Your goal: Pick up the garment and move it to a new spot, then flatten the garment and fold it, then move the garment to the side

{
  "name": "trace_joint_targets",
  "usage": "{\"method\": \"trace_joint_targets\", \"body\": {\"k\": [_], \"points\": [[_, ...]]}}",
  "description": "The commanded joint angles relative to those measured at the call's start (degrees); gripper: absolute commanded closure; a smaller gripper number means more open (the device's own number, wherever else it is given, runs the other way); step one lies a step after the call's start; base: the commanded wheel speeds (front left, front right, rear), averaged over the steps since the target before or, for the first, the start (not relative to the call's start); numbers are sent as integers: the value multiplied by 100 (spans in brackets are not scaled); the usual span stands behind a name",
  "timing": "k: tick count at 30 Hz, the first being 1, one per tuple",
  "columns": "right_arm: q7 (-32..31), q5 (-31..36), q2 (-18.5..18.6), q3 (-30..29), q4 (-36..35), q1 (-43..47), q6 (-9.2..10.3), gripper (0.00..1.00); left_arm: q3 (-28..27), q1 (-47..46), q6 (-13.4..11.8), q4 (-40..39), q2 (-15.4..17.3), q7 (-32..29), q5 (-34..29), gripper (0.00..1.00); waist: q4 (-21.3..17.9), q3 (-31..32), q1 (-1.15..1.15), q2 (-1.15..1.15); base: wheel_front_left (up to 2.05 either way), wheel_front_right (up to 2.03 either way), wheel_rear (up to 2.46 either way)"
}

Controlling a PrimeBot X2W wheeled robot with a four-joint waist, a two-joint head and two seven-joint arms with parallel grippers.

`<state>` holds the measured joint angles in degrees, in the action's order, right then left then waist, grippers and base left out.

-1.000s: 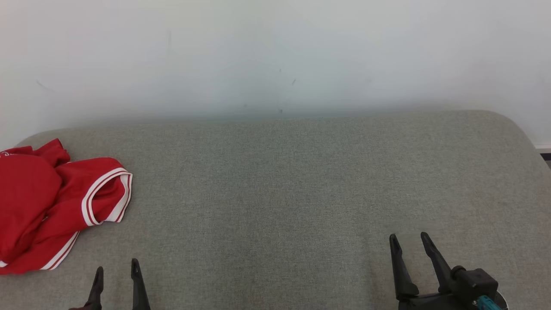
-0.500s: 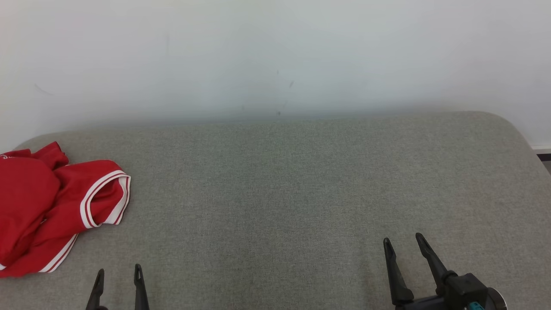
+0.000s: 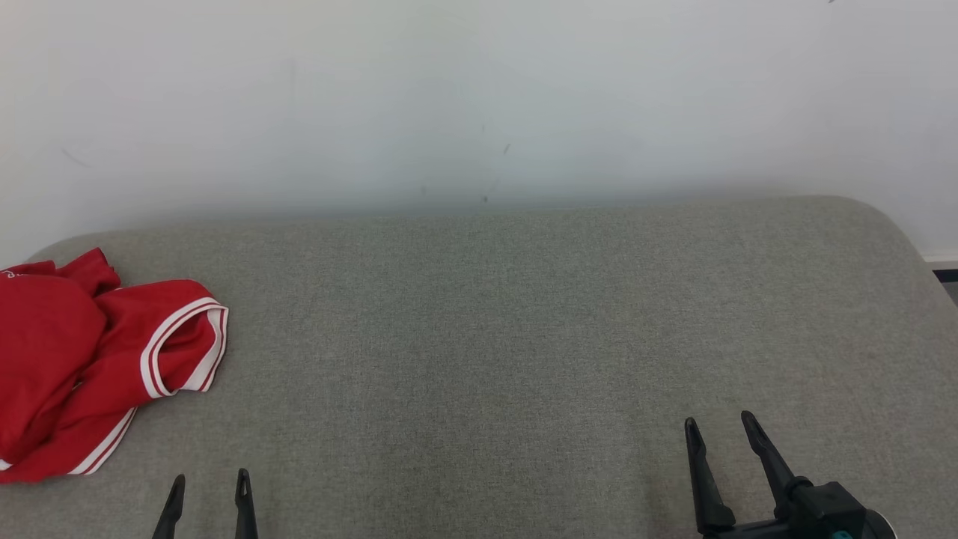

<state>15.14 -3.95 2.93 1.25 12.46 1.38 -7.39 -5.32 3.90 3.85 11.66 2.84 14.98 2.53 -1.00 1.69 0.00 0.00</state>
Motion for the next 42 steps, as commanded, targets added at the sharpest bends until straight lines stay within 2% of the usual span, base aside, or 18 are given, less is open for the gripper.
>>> {"method": "trace_joint_targets", "body": {"k": [1, 18, 42], "points": [[13, -41, -10, -31, 11, 65, -19, 0, -22, 82, 28, -14, 15, 18, 17, 0, 0, 0, 0, 0, 0, 0, 0], [14, -219, -10, -64, -11, 96, -19, 0, -100, 160, 120, -101, 10, 18, 189, 0, -3, -24, 0, 0, 0, 0, 0], [14, -478, -10, 14, 8, 55, -19, 0, -43, 174, 4, -153, 10, 18, 319, 0, 11, -34, 0, 0, 0, 0, 0]]}}
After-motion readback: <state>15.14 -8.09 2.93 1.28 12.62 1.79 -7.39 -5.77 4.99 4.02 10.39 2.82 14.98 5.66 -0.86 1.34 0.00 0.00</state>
